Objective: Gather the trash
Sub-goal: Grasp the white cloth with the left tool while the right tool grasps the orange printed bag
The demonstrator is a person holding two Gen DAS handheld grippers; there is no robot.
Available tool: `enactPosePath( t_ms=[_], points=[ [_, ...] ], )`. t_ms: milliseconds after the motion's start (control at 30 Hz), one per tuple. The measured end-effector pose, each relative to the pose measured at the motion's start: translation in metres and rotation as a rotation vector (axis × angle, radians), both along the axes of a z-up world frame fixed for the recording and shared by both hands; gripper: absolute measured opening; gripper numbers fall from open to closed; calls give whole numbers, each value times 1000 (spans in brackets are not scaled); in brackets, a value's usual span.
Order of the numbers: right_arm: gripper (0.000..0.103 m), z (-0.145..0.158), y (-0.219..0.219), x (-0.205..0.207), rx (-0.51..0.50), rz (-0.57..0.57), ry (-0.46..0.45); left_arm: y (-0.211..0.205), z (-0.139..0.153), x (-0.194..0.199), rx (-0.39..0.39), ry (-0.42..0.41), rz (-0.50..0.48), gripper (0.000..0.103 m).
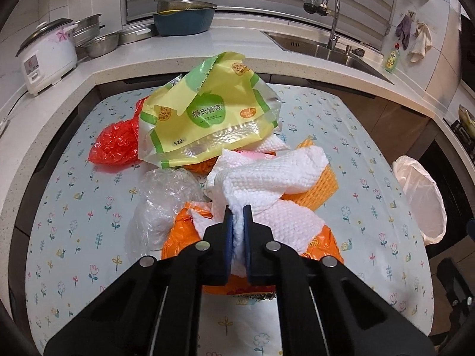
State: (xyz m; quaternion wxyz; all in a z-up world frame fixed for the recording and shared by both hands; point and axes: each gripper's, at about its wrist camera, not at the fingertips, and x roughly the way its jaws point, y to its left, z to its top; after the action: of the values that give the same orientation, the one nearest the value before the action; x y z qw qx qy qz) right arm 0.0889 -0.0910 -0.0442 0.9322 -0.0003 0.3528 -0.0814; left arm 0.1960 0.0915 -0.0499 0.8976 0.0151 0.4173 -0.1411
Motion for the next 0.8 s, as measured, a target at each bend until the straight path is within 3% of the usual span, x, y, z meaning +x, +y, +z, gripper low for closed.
enactPosePath(
  t_ms=[267, 533, 800],
  points=[
    [96, 4, 15, 0, 10, 36, -11, 16, 50, -21, -76, -106, -1, 4],
    [96, 9, 32, 0, 56, 88, -24, 46, 94, -41, -108, -194, 69, 4],
    [95, 1, 56, 15, 77, 140, -11, 81, 96, -43, -86, -193, 149, 4]
  ],
)
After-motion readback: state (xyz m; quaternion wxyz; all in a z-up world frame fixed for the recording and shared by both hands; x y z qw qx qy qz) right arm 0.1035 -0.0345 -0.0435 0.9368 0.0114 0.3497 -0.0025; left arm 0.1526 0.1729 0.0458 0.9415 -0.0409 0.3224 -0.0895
